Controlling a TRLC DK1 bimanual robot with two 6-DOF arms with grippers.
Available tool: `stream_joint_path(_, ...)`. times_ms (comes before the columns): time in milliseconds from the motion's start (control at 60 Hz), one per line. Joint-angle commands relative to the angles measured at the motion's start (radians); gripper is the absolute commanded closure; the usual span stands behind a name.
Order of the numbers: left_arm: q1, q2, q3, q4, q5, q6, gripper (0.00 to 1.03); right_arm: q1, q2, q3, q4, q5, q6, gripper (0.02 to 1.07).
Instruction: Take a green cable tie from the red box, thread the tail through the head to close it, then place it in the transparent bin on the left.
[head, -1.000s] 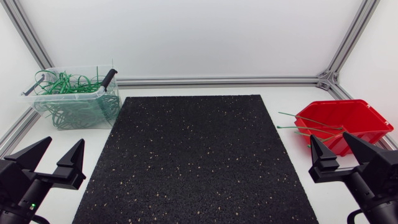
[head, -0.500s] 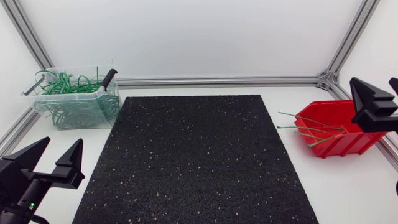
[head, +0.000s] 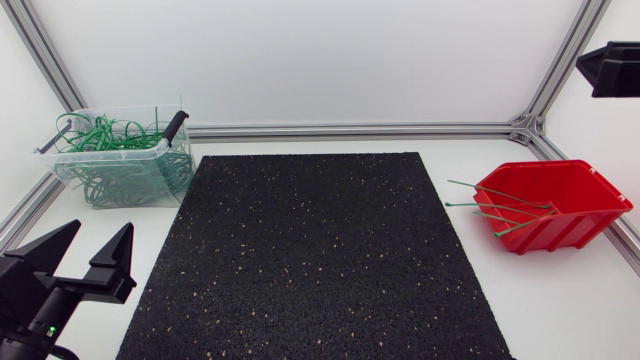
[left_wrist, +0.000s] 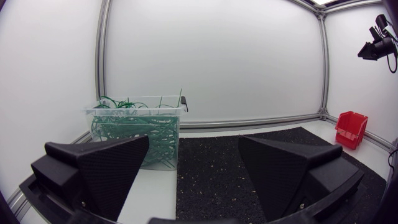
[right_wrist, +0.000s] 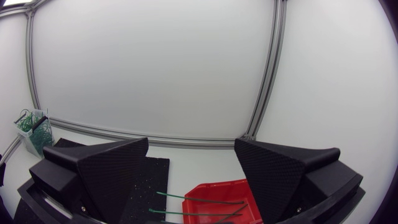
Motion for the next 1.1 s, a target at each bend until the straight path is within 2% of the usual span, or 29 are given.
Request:
stream_joint_path(0,0.008,-0.005,-0.041,-0.011,0.004,-0.016,0.03,-0.027,0.096,0.104,-0.076,-0.031,-0.076,0.06)
stream_joint_path(83,0.008,-0.005,-0.041,-0.013,0.004,-0.016,0.03,-0.055,0.176,0.185,-0.154,-0.066,-0.170,0.06)
stream_joint_path(167,0.006,-0.005,-0.041,-0.011,0.004,-0.016,0.03,-0.068,0.259,0.283,-0.280,-0.070,-0.408,0.06)
stream_joint_path(350,0.006,-0.005,-0.041,-0.013,0.004,-0.017,0.03,-0.067,0.363,0.361,-0.378,-0.081,-0.572,0.06)
stream_joint_path(467,0.008,-0.005,-0.041,-0.014,0.004,-0.016,0.03,-0.059,0.451,0.438,-0.532,-0.080,-0.670,0.06)
stream_joint_path(550,0.011,-0.005,-0.039,-0.017,0.004,-0.016,0.03,-0.056,0.487,0.469,-0.598,-0.080,-0.741,0.06)
stream_joint_path(783,0.005,-0.004,-0.039,-0.020,0.003,-0.017,0.03,-0.038,0.555,0.466,-0.757,-0.021,-0.982,0.06)
stream_joint_path(1083,0.002,-0.002,-0.039,-0.022,0.003,-0.017,0.03,-0.032,0.605,0.380,-0.806,0.043,-1.265,0.06)
